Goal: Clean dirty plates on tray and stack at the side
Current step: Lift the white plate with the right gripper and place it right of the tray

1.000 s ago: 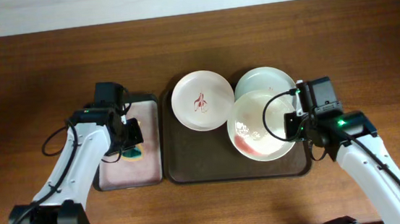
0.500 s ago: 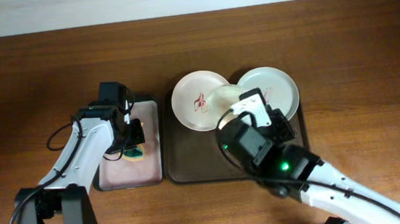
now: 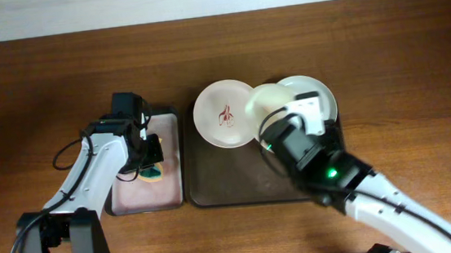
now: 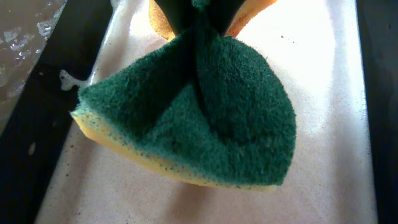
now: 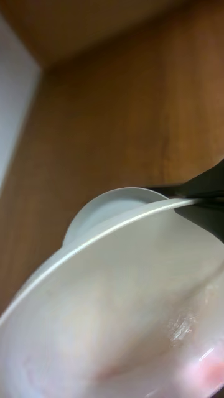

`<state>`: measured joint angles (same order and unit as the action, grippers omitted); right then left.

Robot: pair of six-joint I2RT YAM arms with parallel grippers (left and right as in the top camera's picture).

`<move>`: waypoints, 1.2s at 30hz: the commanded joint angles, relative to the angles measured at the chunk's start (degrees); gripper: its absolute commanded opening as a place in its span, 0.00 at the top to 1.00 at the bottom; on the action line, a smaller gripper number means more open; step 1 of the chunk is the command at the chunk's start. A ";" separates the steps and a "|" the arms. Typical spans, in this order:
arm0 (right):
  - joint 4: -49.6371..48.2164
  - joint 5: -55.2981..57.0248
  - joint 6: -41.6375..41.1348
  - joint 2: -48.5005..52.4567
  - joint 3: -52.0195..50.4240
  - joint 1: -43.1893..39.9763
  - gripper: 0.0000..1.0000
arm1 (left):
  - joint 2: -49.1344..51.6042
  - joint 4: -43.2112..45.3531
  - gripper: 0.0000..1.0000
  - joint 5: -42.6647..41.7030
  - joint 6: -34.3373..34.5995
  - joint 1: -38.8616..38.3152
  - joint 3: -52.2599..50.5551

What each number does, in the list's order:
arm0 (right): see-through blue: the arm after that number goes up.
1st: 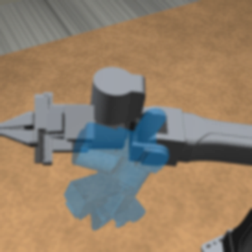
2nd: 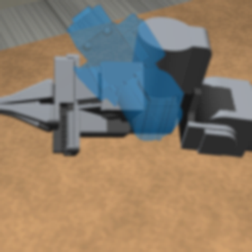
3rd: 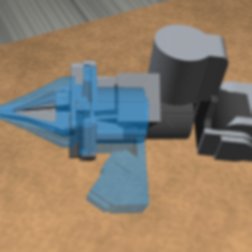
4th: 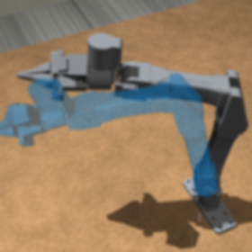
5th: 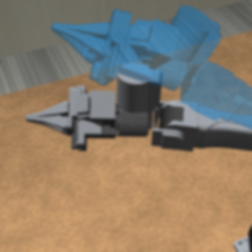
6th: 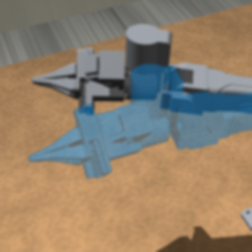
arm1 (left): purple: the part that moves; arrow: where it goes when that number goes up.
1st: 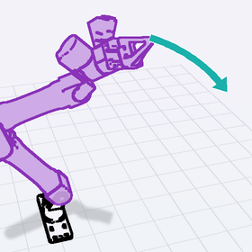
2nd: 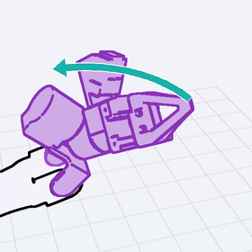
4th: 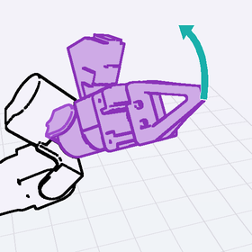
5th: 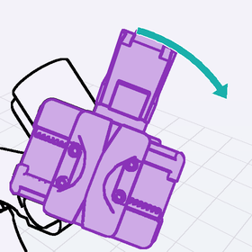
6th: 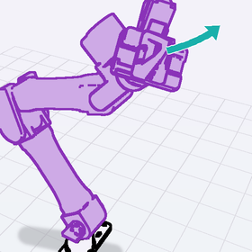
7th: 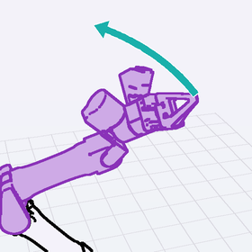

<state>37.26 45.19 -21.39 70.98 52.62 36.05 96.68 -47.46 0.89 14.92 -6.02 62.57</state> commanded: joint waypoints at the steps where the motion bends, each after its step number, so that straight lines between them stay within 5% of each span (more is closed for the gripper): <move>1: 0.79 -15.19 -4.90 -0.50 0.96 -11.65 0.96 | 0.50 0.13 1.00 -0.24 -0.92 0.17 0.04; 8: 3.08 -39.60 -5.27 0.26 0.96 -49.83 0.96 | 0.50 0.20 1.00 -0.24 -0.90 0.17 0.04; 12: 3.85 -42.23 -5.05 6.88 0.96 -64.76 0.96 | 0.50 0.17 1.00 -0.24 -0.90 0.17 0.04; 18: -0.22 -44.22 -4.28 16.17 0.96 -69.07 0.95 | 0.50 0.15 1.00 -0.24 -0.90 0.17 0.04; 19: -1.77 -47.52 -3.06 16.48 0.96 -69.07 0.92 | 0.50 0.15 1.00 -0.24 -0.90 0.17 0.04; 20: -4.00 -52.68 -0.85 16.48 0.96 -69.07 0.75 | 0.50 0.17 1.00 -0.24 -0.90 0.17 0.04; 25: -4.46 -70.18 4.96 16.39 0.96 -66.97 0.62 | 0.50 0.48 0.99 -0.20 -0.94 0.17 0.04; 28: -1.79 -71.73 7.69 16.39 0.96 -61.33 0.61 | 0.52 1.22 0.39 -0.17 -0.92 0.17 0.04; 29: -1.22 -71.36 8.41 16.39 0.96 -58.88 0.62 | 0.72 1.31 0.28 -0.17 -0.92 0.17 0.04; 31: -0.96 -71.32 9.18 16.39 0.96 -54.36 0.61 | 1.86 1.29 0.19 -0.17 -0.92 0.17 0.04; 36: 0.46 -66.01 9.20 16.39 0.96 -45.55 0.60 | 5.38 1.16 0.18 -0.26 -0.90 0.17 0.00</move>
<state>37.17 -24.29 -13.10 87.39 52.73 -12.93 100.44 -46.24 0.89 14.33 -6.02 62.57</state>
